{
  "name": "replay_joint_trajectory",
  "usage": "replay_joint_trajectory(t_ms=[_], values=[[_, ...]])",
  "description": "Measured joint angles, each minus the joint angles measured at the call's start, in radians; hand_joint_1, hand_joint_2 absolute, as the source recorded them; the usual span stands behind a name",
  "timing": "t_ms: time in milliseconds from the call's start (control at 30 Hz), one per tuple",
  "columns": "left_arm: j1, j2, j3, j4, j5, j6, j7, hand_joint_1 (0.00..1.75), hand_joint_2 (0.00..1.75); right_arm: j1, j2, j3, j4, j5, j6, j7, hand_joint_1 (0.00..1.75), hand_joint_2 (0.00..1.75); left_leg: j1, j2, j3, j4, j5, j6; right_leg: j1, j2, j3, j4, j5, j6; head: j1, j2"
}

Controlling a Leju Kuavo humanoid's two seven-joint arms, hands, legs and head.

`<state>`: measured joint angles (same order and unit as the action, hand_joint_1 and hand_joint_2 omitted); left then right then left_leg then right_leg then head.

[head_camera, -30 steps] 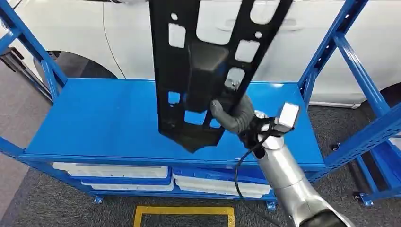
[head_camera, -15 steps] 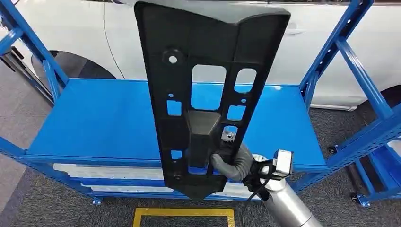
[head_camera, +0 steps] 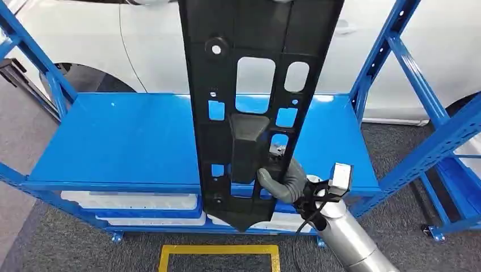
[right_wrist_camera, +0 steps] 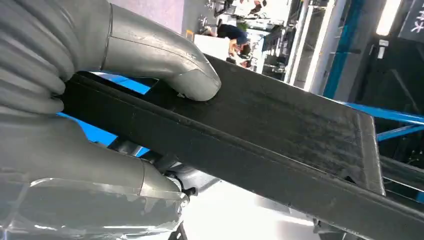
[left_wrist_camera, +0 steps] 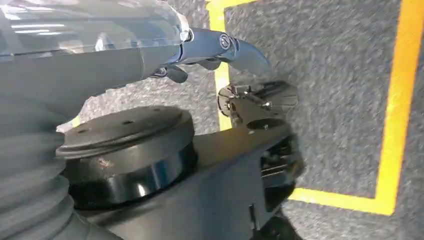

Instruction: Take the parts from the cabinet and place them on the table.

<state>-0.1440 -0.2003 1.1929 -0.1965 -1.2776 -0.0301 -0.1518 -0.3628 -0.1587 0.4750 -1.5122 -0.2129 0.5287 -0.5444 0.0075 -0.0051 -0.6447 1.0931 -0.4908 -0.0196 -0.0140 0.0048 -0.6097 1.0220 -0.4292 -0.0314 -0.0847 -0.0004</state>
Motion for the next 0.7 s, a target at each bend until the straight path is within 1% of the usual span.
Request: replay_joint_trajectory(t_ms=[33, 67, 100, 133, 167, 200, 233, 267, 300, 333, 367, 400, 433, 467, 500, 533, 567, 600, 633, 667, 700], values=[[0.000, 0.000, 0.000, 0.000, 0.001, 0.000, 0.000, 0.00, 1.75, 0.000, 0.000, -0.001, 0.000, 0.000, 0.000, 0.000, 1.75, 1.75, 0.001, 0.000, -0.027, 0.081, -0.054, -0.003, 0.002, -0.001, -0.010, 0.000, 0.007, -0.001, 0.000, 0.000], [0.000, 0.000, 0.000, 0.000, 0.001, -0.001, 0.000, 0.00, 1.75, 0.001, 0.000, -0.002, 0.000, 0.000, 0.000, 0.000, 1.75, 1.75, 0.001, 0.000, -0.054, 0.166, -0.099, -0.005, 0.006, -0.001, -0.021, 0.001, 0.015, -0.003, 0.000, 0.000], [0.000, 0.000, 0.000, 0.000, 0.001, -0.001, 0.000, 0.00, 1.75, 0.001, 0.000, -0.002, 0.000, 0.000, 0.000, 0.000, 1.75, 1.75, 0.001, 0.000, -0.069, 0.227, -0.127, -0.004, 0.009, -0.003, -0.034, 0.001, 0.024, -0.005, 0.000, 0.000], [0.001, 0.000, 0.000, 0.000, 0.001, -0.003, 0.000, 0.00, 1.75, 0.001, 0.000, -0.002, 0.002, 0.000, 0.000, 0.000, 1.75, 1.75, 0.001, 0.000, -0.061, 0.239, -0.130, -0.002, 0.012, -0.003, -0.045, 0.001, 0.033, -0.005, 0.000, 0.000], [0.000, 0.000, 0.000, 0.000, 0.001, -0.006, 0.000, 0.00, 1.75, 0.001, 0.000, -0.003, 0.004, 0.000, 0.000, 0.000, 1.75, 1.75, 0.000, 0.000, -0.030, 0.205, -0.116, 0.002, 0.014, -0.003, -0.056, 0.001, 0.042, -0.005, 0.000, 0.000], [0.000, 0.000, 0.000, 0.000, 0.001, -0.009, -0.001, 0.00, 1.75, 0.001, 0.000, -0.004, 0.006, 0.000, 0.000, 0.000, 1.75, 1.75, -0.001, 0.000, 0.026, 0.126, -0.089, 0.008, 0.017, -0.003, -0.066, 0.001, 0.051, -0.005, 0.000, 0.000], [-0.001, 0.000, 0.000, 0.000, 0.001, -0.010, -0.002, 0.00, 1.75, 0.000, 0.000, -0.006, 0.006, 0.000, -0.001, 0.000, 1.75, 1.75, -0.005, 0.000, 0.097, 0.021, -0.060, 0.016, 0.018, -0.002, -0.076, 0.001, 0.061, -0.003, 0.000, 0.000], [-0.004, 0.001, 0.000, 0.000, 0.000, -0.011, -0.002, 0.00, 1.75, -0.001, 0.000, -0.008, 0.006, 0.000, -0.001, -0.001, 1.75, 1.75, -0.010, 0.000, 0.167, -0.077, -0.047, 0.026, 0.017, -0.002, -0.081, 0.002, 0.071, -0.001, 0.000, 0.000], [-0.006, 0.003, 0.000, 0.000, 0.000, -0.012, -0.002, 0.00, 1.75, 0.001, 0.000, -0.011, 0.006, -0.001, -0.001, -0.001, 1.75, 1.75, -0.018, 0.001, 0.168, -0.093, -0.049, 0.030, 0.020, -0.002, -0.083, -0.001, 0.080, 0.008, 0.000, 0.000], [-0.007, 0.003, 0.000, 0.000, 0.000, -0.014, -0.005, 0.00, 1.75, 0.000, 0.000, -0.013, 0.006, -0.001, -0.001, -0.002, 1.75, 1.75, -0.018, 0.000, 0.162, -0.096, -0.038, 0.032, 0.015, -0.004, -0.084, -0.001, 0.086, 0.013, 0.000, 0.000], [-0.005, 0.003, 0.000, 0.000, 0.000, -0.015, -0.005, 0.00, 1.75, 0.000, 0.000, -0.013, 0.007, -0.002, -0.001, -0.002, 1.75, 1.75, -0.023, 0.000, 0.158, -0.093, -0.033, 0.037, 0.012, -0.005, -0.084, -0.003, 0.094, 0.019, 0.000, 0.000], [-0.003, 0.003, 0.000, 0.000, -0.001, -0.016, -0.004, 0.00, 1.75, 0.001, 0.000, -0.013, 0.007, -0.001, -0.002, -0.003, 1.75, 1.75, -0.027, 0.000, 0.156, -0.092, -0.025, 0.044, 0.009, -0.004, -0.081, -0.011, 0.105, 0.025, 0.000, 0.000], [-0.002, 0.003, 0.000, 0.000, -0.001, -0.018, -0.004, 0.00, 1.75, 0.001, 0.000, -0.015, 0.007, -0.001, -0.002, -0.003, 1.75, 1.75, -0.022, 0.001, 0.152, -0.106, -0.003, 0.049, 0.014, -0.003, -0.084, -0.019, 0.118, 0.032, 0.000, 0.000], [-0.004, 0.003, 0.000, 0.000, -0.002, -0.019, -0.003, 0.00, 1.75, 0.002, 0.000, -0.016, 0.007, -0.001, -0.003, -0.003, 1.75, 1.75, -0.016, 0.008, 0.147, -0.114, 0.017, 0.053, 0.008, -0.002, -0.095, -0.005, 0.086, 0.033, 0.000, 0.000], [-0.006, 0.003, 0.000, 0.000, -0.002, -0.019, -0.003, 0.00, 1.75, 0.001, 0.000, -0.020, 0.006, -0.001, -0.005, -0.003, 1.75, 1.75, -0.016, 0.009, 0.131, -0.117, 0.030, 0.061, 0.008, -0.002, -0.110, 0.033, 0.023, 0.038, 0.000, 0.000], [-0.006, 0.003, 0.000, 0.000, -0.002, -0.021, -0.003, 0.00, 1.75, 0.001, 0.000, -0.021, 0.006, -0.001, -0.006, -0.003, 1.75, 1.75, -0.016, 0.010, 0.116, -0.117, 0.043, 0.062, 0.006, -0.003, -0.128, 0.098, -0.043, 0.043, 0.000, 0.000], [-0.006, 0.003, 0.000, 0.000, -0.002, -0.024, -0.003, 0.00, 1.75, 0.003, 0.000, -0.023, 0.007, 0.000, -0.007, -0.003, 1.75, 1.75, -0.016, 0.010, 0.100, -0.116, 0.055, 0.062, 0.003, -0.003, -0.146, 0.181, -0.100, 0.048, 0.000, 0.000], [-0.005, 0.003, 0.000, 0.000, -0.003, -0.026, -0.003, 0.00, 1.75, 0.004, 0.000, -0.024, 0.007, 0.000, -0.007, -0.003, 1.75, 1.75, -0.016, 0.012, 0.082, -0.115, 0.067, 0.060, 0.001, -0.003, -0.159, 0.257, -0.130, 0.054, 0.000, 0.000], [-0.004, 0.003, 0.000, 0.000, -0.003, -0.026, -0.003, 0.00, 1.75, 0.006, 0.000, -0.025, 0.007, 0.000, -0.007, -0.003, 1.75, 1.75, -0.015, 0.013, 0.065, -0.113, 0.079, 0.059, -0.001, -0.003, -0.159, 0.303, -0.128, 0.057, 0.000, 0.000], [-0.004, 0.003, 0.000, 0.000, -0.003, -0.027, -0.003, 0.00, 1.75, 0.007, 0.000, -0.025, 0.007, 0.000, -0.007, -0.003, 1.75, 1.75, -0.014, 0.014, 0.045, -0.110, 0.090, 0.055, -0.005, -0.004, -0.139, 0.307, -0.098, 0.061, 0.000, 0.000], [-0.004, 0.003, 0.000, 0.000, -0.002, -0.027, -0.001, 0.00, 1.75, 0.008, 0.000, -0.026, 0.008, 0.000, -0.006, -0.003, 1.75, 1.75, -0.013, 0.014, 0.028, -0.105, 0.100, 0.052, -0.009, -0.004, -0.100, 0.271, -0.064, 0.064, 0.000, 0.000]])
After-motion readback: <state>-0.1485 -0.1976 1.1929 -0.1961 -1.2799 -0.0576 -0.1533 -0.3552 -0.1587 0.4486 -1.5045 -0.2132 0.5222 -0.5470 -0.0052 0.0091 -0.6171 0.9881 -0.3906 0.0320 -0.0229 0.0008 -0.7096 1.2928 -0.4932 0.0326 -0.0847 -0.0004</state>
